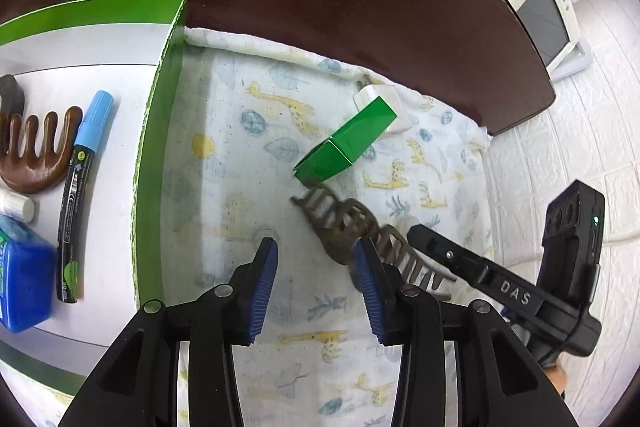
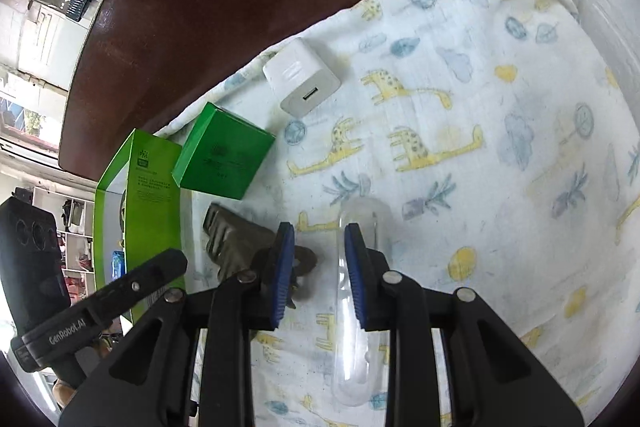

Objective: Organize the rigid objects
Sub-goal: 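Grasp one brown hair clip with the left tool while the right grasps another clip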

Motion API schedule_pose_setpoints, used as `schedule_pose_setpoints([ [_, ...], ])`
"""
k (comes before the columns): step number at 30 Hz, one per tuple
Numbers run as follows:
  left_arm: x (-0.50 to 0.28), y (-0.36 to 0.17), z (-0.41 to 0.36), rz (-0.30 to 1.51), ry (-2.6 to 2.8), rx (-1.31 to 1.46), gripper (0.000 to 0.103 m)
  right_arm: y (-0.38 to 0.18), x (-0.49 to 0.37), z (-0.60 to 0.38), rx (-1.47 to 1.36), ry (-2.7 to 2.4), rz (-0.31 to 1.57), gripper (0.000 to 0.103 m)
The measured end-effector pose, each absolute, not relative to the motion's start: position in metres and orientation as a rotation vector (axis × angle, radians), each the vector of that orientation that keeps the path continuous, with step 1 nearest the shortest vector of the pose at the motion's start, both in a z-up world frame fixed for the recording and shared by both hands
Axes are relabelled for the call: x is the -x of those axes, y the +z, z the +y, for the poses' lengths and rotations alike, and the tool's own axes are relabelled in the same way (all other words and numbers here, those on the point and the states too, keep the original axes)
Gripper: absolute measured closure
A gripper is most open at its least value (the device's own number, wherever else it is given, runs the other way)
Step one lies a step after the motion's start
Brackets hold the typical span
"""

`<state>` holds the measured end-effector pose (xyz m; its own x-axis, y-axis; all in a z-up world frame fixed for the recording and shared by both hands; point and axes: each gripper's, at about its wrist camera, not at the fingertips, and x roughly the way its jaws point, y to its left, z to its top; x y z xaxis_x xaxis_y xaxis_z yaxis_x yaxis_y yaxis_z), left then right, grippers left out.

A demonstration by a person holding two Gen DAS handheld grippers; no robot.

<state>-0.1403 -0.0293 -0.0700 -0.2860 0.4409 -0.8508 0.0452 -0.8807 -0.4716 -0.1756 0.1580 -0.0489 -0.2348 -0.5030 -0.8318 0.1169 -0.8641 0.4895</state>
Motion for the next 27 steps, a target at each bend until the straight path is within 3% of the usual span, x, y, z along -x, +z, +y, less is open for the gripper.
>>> schedule_pose_setpoints([
  [14,0.157,-0.073,-0.042,-0.677,2.283,1.711,0.062,-0.030,0.137,0.184,-1.567,-2.096,-0.658,0.076],
  [24,0.162,-0.080,-0.037,-0.677,2.246,1.692,0.062,-0.029,0.123,0.154,-1.558,-2.052,-0.609,0.076],
  [27,0.158,-0.080,-0.033,-0.643,2.219,1.707,0.068,-0.037,0.126,0.157,-1.576,-2.074,-0.619,0.083],
])
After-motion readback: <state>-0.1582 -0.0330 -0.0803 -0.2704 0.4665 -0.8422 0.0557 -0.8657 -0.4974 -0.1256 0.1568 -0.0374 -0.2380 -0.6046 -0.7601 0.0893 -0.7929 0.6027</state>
